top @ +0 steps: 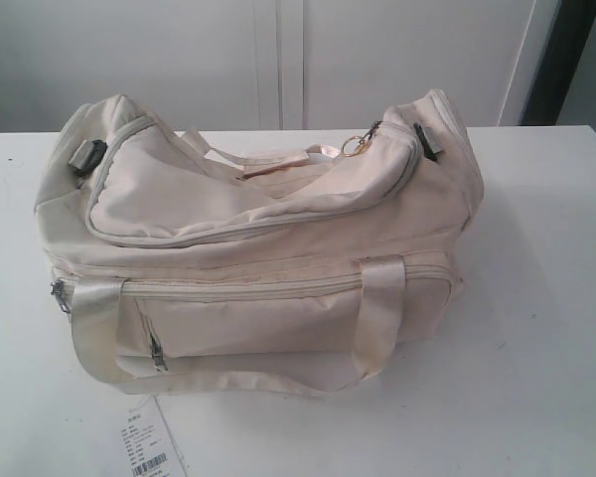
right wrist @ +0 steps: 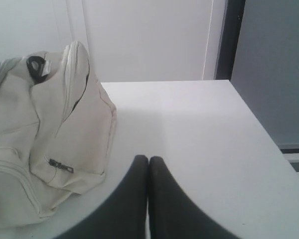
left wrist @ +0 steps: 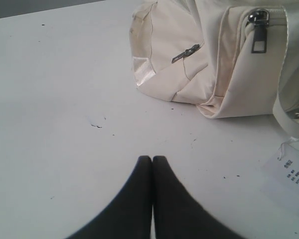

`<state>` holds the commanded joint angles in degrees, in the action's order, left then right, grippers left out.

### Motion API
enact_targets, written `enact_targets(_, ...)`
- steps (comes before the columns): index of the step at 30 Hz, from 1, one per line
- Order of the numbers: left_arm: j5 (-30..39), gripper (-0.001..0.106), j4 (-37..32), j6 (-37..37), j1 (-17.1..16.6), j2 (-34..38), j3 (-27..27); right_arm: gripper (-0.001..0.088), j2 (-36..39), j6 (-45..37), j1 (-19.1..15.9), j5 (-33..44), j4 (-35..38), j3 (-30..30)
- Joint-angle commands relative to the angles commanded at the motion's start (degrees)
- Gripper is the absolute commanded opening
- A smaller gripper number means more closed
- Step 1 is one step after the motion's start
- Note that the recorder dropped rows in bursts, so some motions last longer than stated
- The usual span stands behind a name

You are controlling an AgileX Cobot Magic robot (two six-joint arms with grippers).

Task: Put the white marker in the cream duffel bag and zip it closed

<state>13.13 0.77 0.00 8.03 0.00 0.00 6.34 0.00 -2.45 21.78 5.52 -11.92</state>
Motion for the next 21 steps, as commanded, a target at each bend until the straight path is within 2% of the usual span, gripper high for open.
enact_targets(21,0.1,0.000,0.0,0.0,0.0,0.0,0.0,0.0000,-6.3,0.0,0.0,-1.8,-1.2,11.9)
